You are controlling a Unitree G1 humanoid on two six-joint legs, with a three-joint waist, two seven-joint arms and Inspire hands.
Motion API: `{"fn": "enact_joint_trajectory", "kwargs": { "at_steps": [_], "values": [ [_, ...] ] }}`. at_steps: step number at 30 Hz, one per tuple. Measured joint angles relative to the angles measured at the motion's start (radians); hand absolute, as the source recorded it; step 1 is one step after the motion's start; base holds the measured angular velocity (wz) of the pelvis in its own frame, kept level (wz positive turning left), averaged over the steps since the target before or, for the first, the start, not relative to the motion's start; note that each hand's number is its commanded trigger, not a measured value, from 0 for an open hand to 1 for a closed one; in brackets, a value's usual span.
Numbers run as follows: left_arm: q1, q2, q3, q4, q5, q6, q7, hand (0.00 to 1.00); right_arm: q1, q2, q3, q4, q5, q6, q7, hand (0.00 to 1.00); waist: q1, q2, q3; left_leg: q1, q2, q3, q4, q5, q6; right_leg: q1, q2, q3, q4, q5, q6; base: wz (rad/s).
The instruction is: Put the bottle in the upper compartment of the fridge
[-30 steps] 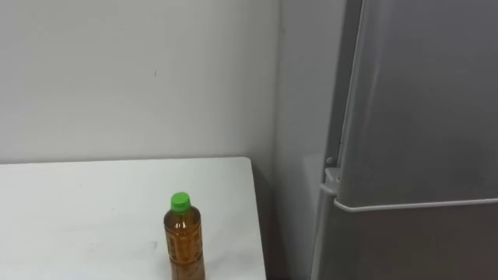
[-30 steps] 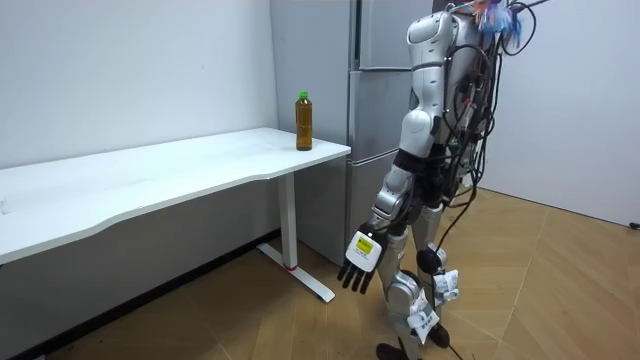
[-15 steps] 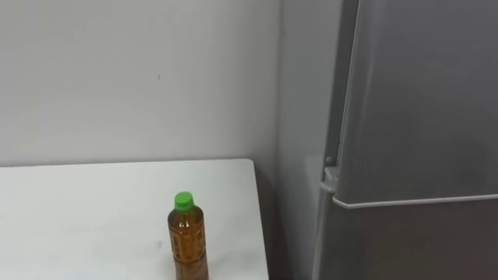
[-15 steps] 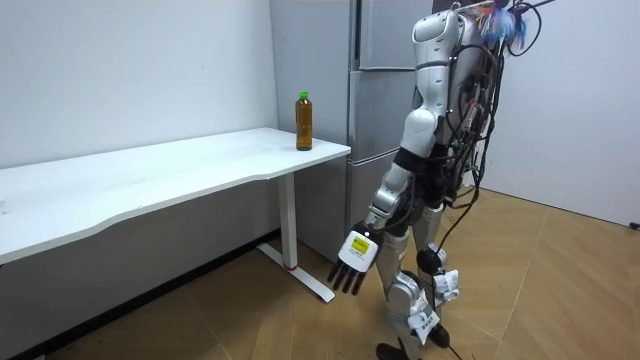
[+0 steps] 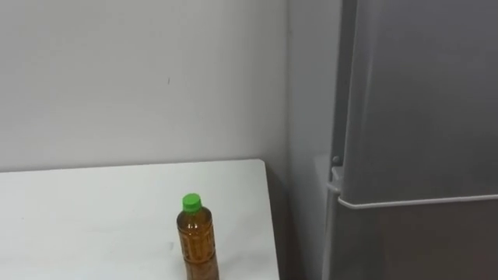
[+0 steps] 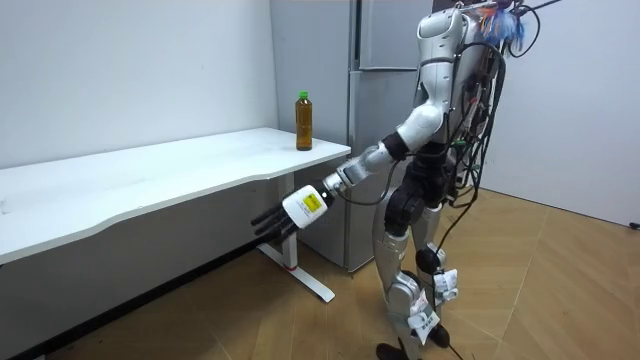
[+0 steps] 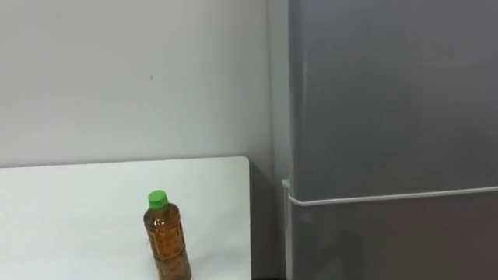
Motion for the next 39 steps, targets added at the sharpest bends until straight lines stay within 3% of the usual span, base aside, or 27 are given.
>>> {"fn": "enact_joint_trajectory", "kwargs": {
  "at_steps": [1,5,11,16,21,28,36,39],
  "values": [
    [0.000,0.000,0.019,-0.060,0.000,0.002,0.015,0.00,0.001,0.001,0.000,-0.001,-0.001,0.000,-0.004,0.00,0.009,0.002,-0.0025,0.001,0.000,0.000,0.001,0.000,0.000,0.003,0.000,0.002,0.001,0.000,0.000,0.00],
    [-0.003,0.017,0.041,-0.302,0.002,0.000,0.072,0.00,0.016,0.005,0.000,-0.001,0.000,0.001,-0.009,0.00,0.018,-0.002,-0.0001,0.001,0.001,-0.007,0.003,0.000,0.000,0.004,0.000,-0.001,0.001,0.000,0.000,0.03],
    [-0.020,0.035,0.059,-0.565,0.008,-0.002,0.107,0.00,0.019,0.010,0.000,-0.004,-0.002,0.001,-0.028,0.00,0.016,0.010,0.0015,0.000,0.000,-0.015,0.002,0.000,0.000,0.008,0.001,-0.007,0.001,0.001,0.000,0.03],
    [-0.033,0.035,0.059,-0.676,0.009,0.003,0.100,0.00,0.019,0.009,0.000,-0.002,0.001,0.005,-0.033,0.00,0.001,0.015,0.0058,-0.001,0.000,-0.019,0.003,0.000,0.000,0.007,0.002,-0.012,0.000,0.001,0.000,0.02],
    [-0.099,0.034,0.034,-0.768,0.016,0.002,0.059,0.00,0.006,0.011,0.008,-0.003,0.005,0.008,-0.032,0.00,-0.016,0.011,0.0068,-0.010,-0.001,-0.023,0.008,0.000,0.000,0.007,0.001,-0.013,0.003,0.001,0.000,0.01],
    [-0.175,0.034,-0.066,-0.894,0.009,0.002,-0.069,0.00,-0.005,0.018,0.014,-0.006,0.009,0.006,-0.030,0.00,-0.053,0.005,0.0125,-0.014,-0.003,-0.022,0.009,0.000,0.000,0.005,-0.001,-0.013,0.001,0.001,0.000,0.00],
    [-0.246,0.033,-0.159,-0.925,-0.025,0.038,-0.272,0.00,-0.028,0.019,0.034,-0.004,0.003,0.007,-0.025,0.00,-0.090,0.002,0.0102,-0.020,-0.002,-0.011,0.009,0.000,0.000,-0.010,0.001,0.006,0.002,0.001,0.000,-0.06],
    [-0.280,0.033,-0.183,-0.925,-0.043,0.039,-0.339,0.00,-0.029,0.019,0.043,0.001,0.004,0.008,-0.024,0.00,-0.094,-0.003,0.0053,-0.016,-0.001,-0.001,0.009,0.001,0.000,-0.010,0.001,0.013,0.001,0.001,0.000,-0.07]
  ]
}}
